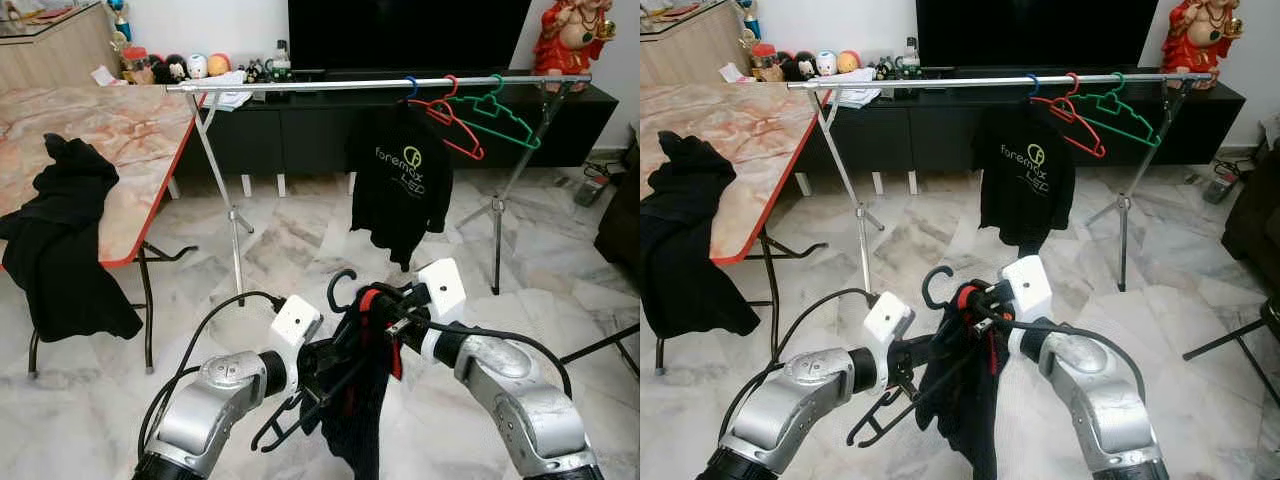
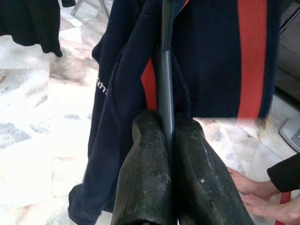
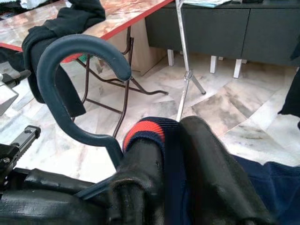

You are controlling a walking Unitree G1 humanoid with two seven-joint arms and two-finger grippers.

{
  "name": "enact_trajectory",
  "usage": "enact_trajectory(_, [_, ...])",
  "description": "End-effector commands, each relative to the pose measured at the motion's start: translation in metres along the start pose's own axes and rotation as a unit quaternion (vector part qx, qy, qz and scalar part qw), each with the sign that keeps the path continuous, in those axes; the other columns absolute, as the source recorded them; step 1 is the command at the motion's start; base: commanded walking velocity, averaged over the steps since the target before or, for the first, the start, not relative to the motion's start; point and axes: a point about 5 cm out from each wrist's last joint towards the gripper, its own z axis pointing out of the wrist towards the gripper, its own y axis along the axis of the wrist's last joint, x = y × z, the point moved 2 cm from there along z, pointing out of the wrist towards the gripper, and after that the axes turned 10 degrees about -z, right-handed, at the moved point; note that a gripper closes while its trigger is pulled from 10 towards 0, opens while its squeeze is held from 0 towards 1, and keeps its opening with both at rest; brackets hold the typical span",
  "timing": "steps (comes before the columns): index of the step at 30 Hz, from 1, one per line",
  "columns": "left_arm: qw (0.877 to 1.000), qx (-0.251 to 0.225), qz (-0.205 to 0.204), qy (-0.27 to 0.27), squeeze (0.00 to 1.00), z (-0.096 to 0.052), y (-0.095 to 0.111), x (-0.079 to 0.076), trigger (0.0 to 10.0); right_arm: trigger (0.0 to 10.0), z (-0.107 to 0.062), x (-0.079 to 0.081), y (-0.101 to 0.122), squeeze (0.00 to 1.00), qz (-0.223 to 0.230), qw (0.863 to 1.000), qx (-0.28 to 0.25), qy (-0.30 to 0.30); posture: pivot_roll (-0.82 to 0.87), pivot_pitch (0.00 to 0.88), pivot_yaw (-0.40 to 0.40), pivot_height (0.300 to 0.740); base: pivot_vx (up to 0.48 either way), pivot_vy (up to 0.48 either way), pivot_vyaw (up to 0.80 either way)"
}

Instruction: Hang hanger

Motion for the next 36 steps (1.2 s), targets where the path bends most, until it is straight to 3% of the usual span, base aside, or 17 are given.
enact_trajectory(1, [1.0,-0.01,0.006,-0.01,0.0,-0.001,0.005,-0.004,10.0,10.0,-0.002,0.004,0.005,1.0,-0.011,1.0,-0.006,0.01,0.05,0.08,0.009,0.74,0.0,0.0,0.0])
enact_trajectory(9, [1.0,-0.012,0.005,-0.009,0.0,0.0,0.005,-0.004,10.0,10.0,-0.005,0.01,0.002,1.0,-0.012,1.0,0.004,0.017,0.05,0.075,0.009,0.74,0.0,0.0,0.0])
enact_trajectory(12, [1.0,-0.01,0.003,0.001,0.0,-0.002,0.003,0.0,10.0,10.0,-0.019,0.017,-0.006,1.0,-0.044,0.997,0.029,0.052,0.04,0.078,0.009,0.74,0.0,0.0,0.0])
enact_trajectory(20, [1.0,-0.009,0.0,0.011,0.0,-0.004,0.001,0.005,10.0,10.0,-0.043,0.011,-0.016,1.0,-0.032,0.997,0.054,0.032,0.03,0.082,0.007,0.74,0.0,0.0,0.0])
enact_trajectory(28, [1.0,-0.012,0.0,0.016,0.0,-0.003,0.002,0.007,10.0,10.0,-0.035,0.01,-0.009,1.0,-0.02,0.999,0.035,0.015,0.03,0.083,0.005,0.74,0.0,0.0,0.0])
enact_trajectory(29, [1.0,-0.013,0.001,0.015,0.0,-0.005,0.003,0.008,10.0,10.0,-0.037,0.01,-0.006,1.0,-0.039,0.998,0.036,0.031,0.04,0.084,0.004,0.74,0.0,0.0,0.0])
enact_trajectory(31, [1.0,-0.01,0.005,0.013,0.0,-0.008,0.003,0.009,10.0,10.0,-0.043,0.002,-0.009,1.0,-0.088,0.994,0.062,0.032,0.04,0.084,0.004,0.74,0.0,0.0,0.0])
enact_trajectory(32, [1.0,-0.01,0.005,0.013,0.0,-0.008,0.003,0.009,10.0,10.0,-0.043,0.002,-0.009,1.0,-0.088,0.994,0.062,0.032,0.04,0.084,0.004,0.74,0.0,0.0,0.0])
enact_trajectory(33, [1.0,0.005,0.022,0.01,0.0,-0.014,-0.002,0.013,10.0,10.0,-0.055,-0.039,-0.014,0.9,-0.124,0.985,0.105,-0.057,0.02,0.087,0.003,0.74,0.0,0.0,0.0])
enact_trajectory(36, [0.999,0.013,0.032,0.006,0.0,-0.017,-0.004,0.014,10.0,10.0,-0.066,-0.066,-0.012,0.91,-0.142,0.975,0.123,-0.12,0.02,0.087,0.004,0.74,0.0,0.0,0.0])
